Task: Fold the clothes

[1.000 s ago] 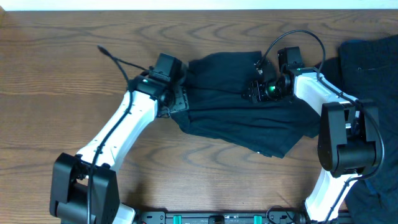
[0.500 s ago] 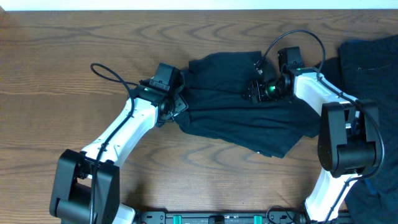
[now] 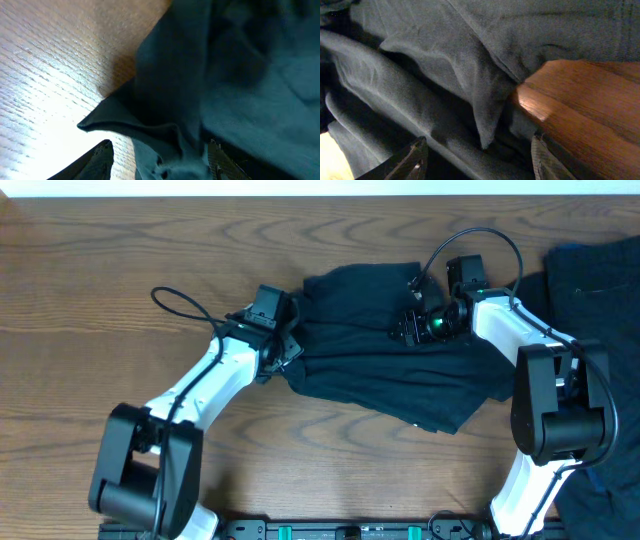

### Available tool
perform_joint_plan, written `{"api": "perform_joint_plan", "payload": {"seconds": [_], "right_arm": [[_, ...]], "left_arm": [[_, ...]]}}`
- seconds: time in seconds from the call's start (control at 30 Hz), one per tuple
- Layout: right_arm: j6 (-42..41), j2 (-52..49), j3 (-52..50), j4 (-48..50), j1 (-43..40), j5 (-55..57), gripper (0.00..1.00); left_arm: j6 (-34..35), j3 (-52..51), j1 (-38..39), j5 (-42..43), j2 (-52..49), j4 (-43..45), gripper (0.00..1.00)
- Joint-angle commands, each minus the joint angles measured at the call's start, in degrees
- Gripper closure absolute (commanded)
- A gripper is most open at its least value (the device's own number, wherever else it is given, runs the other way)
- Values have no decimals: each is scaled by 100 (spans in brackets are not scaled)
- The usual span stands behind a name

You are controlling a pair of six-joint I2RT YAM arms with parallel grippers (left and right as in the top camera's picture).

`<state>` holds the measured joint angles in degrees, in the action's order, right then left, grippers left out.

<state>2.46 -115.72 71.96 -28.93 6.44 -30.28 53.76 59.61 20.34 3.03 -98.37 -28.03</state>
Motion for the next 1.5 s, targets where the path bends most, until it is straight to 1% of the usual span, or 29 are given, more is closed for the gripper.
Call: {"api": "perform_joint_plan", "payload": {"seconds": [0.0, 0.1, 0.3, 0.47, 0.73, 0.9, 1.13, 1.2, 1.3, 1.4, 1.47], "right_arm": [[151, 111, 59, -22, -37, 271, 35], [151, 109, 59, -24, -37, 310, 35], [151, 109, 59, -24, -37, 310, 35], [151, 109, 59, -24, -37, 310, 35], [151, 109, 59, -22, -37, 310, 34], [149, 111, 59, -22, -37, 310, 34], [151, 109, 59, -24, -37, 310, 34], [149, 111, 59, -22, -37, 310, 34], [151, 111, 59, -24, -37, 310, 34], [149, 109, 59, -22, -37, 310, 34], [149, 111, 59, -24, -37, 310, 34]], "left_arm": [[61, -52, -4, -37, -120, 59, 39], [57, -52, -46, -251, -120, 162, 46], [57, -52, -223, -267, -131, 136, 51], [61, -74, -227, -203, -175, 114, 51], [251, -92, -227, -199, -197, 111, 52], [254, -92, -227, -199, -199, 68, 62], [249, -92, -227, -199, -199, -20, 81], [247, -92, -227, -199, -199, -24, 94], [142, -92, -227, -203, -199, -79, 94], [-417, -90, -297, -236, -181, -105, 94], [-621, -90, -400, -269, -146, -216, 94]]}}
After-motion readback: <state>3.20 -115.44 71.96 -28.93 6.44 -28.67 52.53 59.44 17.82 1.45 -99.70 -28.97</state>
